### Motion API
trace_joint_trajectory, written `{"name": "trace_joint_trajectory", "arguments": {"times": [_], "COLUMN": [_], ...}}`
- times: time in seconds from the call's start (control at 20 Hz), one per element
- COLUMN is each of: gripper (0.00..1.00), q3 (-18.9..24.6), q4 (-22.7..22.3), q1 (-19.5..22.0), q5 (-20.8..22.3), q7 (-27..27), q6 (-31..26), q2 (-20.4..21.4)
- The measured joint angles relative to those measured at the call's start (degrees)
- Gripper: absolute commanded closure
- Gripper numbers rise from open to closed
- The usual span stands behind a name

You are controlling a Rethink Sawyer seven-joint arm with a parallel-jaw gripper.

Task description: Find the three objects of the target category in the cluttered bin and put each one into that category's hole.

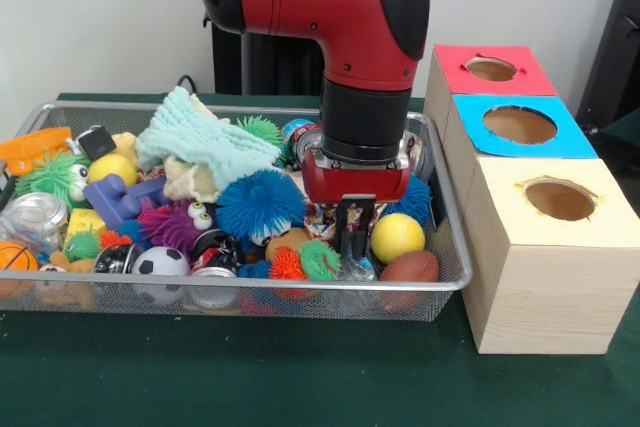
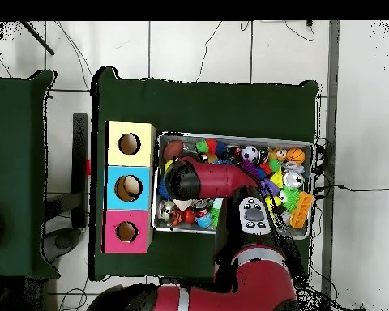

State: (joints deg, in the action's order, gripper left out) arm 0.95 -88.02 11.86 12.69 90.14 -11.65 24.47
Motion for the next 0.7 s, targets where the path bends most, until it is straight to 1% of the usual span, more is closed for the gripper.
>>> {"name": "trace_joint_trajectory", "arguments": {"times": [0.45, 0.65, 0.7], "gripper": [1.00, 1.00, 1.00], "q3": [0.0, 0.0, 0.0], "q4": [-0.4, -1.5, -2.3], "q1": [-0.4, -0.7, -0.8], "q5": [-0.1, -0.4, -0.6], "q7": [0.0, 0.0, 0.0], "q6": [0.0, 0.0, 0.0], "q2": [0.3, 1.2, 2.1]}}
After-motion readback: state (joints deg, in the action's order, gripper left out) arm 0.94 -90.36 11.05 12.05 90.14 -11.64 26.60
